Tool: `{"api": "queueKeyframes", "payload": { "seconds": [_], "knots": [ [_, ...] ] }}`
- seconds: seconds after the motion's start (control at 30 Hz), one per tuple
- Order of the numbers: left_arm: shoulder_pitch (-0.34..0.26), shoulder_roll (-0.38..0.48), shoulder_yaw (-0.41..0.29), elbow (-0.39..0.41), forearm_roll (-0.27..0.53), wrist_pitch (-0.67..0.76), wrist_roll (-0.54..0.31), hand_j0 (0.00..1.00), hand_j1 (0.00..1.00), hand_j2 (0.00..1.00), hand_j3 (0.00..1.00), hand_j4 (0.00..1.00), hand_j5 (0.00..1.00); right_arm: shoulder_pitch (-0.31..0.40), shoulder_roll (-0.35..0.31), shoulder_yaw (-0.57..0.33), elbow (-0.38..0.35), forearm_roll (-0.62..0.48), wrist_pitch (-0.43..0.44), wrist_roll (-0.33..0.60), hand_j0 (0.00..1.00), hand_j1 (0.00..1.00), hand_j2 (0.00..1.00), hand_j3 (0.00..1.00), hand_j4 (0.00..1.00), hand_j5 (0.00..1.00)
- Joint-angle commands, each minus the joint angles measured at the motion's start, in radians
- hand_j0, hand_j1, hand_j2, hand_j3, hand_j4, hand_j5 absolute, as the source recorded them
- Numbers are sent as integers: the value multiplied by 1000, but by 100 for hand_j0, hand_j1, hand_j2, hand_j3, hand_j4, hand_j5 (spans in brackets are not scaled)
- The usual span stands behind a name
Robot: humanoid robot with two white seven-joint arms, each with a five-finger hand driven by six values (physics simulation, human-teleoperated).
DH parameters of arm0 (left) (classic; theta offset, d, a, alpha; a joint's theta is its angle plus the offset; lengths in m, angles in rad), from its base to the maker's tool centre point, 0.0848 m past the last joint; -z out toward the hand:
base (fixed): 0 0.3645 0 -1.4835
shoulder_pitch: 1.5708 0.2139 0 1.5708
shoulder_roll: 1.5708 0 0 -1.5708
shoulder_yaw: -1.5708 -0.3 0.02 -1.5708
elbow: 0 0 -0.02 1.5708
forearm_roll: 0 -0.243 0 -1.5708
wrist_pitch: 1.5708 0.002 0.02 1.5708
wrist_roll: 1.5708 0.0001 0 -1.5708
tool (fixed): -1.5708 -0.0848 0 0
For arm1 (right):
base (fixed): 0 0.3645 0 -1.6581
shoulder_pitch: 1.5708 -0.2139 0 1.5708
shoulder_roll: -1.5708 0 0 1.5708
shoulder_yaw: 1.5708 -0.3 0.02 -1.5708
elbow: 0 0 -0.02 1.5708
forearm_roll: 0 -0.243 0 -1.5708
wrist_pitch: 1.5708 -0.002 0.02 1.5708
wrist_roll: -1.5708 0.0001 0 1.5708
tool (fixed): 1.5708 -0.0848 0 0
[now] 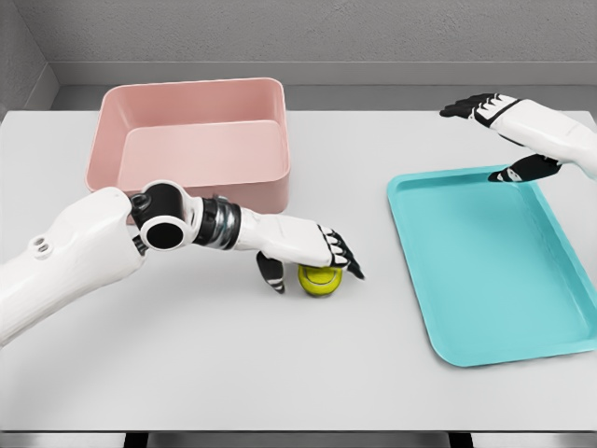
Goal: Put the tennis from the blue tray into the pink basket with both arms
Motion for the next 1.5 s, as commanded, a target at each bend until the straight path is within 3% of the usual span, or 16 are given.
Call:
{"api": "queueKeyframes", "payload": {
  "seconds": [0.0,0.13,0.27,0.5,0.87,1.2,1.47],
  "knots": [
    [0,-1,1,9,1,2,0,100,100,100,100,100,100,0,-1,-2,0,-7,1,1,100,100,100,100,100,100],
    [0,-10,-1,9,-1,2,0,100,100,100,100,100,100,0,-1,-2,0,-7,1,-1,100,100,100,100,100,100],
    [2,-10,-2,7,1,-3,0,70,70,70,70,70,70,0,-1,-2,0,-7,1,-1,100,100,100,100,100,100],
    [11,-7,-2,4,1,0,0,57,57,57,57,57,57,0,-1,-2,0,-7,1,-1,100,100,100,100,100,100],
    [0,4,29,-11,16,0,0,52,52,52,52,52,52,0,-3,-3,0,-7,1,1,100,100,100,100,100,100],
    [-78,54,81,-28,61,-3,0,52,52,52,52,52,52,0,-3,-3,0,-7,1,-1,100,100,100,100,100,100],
    [-138,88,125,47,76,-4,0,52,52,52,52,52,52,2,-3,-3,-2,-7,1,-1,100,100,100,100,100,100]
  ]
}}
